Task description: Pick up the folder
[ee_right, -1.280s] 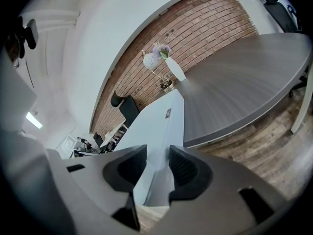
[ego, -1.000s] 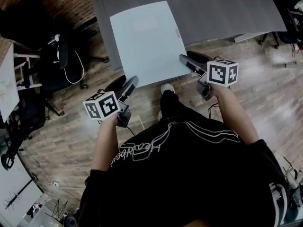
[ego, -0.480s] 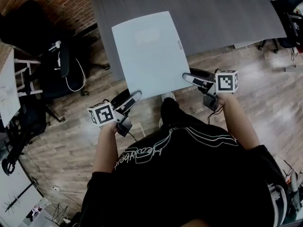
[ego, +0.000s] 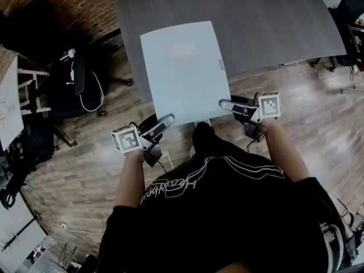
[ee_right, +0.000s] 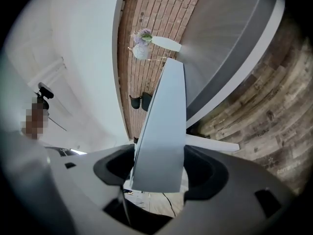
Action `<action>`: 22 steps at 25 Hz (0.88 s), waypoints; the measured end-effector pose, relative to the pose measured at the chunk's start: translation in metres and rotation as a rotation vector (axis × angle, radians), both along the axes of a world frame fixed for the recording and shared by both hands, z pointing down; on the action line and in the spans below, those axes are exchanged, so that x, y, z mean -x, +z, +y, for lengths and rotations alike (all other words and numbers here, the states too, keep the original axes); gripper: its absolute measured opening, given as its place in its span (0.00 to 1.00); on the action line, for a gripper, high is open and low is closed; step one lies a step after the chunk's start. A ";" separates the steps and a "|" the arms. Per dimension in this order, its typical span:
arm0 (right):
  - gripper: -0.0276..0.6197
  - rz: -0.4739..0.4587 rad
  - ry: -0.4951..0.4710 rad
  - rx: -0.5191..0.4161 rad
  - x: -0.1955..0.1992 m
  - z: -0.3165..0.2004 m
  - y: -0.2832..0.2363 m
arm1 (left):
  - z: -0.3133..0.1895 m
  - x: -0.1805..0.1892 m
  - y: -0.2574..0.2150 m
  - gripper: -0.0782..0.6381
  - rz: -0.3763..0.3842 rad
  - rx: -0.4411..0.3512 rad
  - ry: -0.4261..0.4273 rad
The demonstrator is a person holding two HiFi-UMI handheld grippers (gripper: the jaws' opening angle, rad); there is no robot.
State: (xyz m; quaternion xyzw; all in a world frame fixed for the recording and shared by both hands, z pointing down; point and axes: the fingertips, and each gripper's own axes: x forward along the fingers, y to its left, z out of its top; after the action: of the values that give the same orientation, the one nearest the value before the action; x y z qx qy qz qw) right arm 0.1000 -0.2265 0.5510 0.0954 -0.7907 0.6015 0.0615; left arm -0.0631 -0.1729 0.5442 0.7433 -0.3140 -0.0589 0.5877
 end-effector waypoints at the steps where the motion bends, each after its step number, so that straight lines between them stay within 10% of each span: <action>1: 0.47 -0.007 0.000 -0.003 0.001 0.000 -0.001 | 0.000 0.001 0.002 0.61 0.004 0.002 -0.002; 22: 0.47 -0.034 -0.007 -0.175 0.011 0.040 -0.051 | 0.046 0.012 -0.038 0.60 -0.033 -0.115 0.022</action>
State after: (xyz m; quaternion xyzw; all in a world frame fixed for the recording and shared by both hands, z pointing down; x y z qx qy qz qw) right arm 0.0888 -0.1865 0.4995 0.0874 -0.8416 0.5313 0.0416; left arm -0.0749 -0.1266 0.5058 0.7803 -0.3116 -0.0581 0.5392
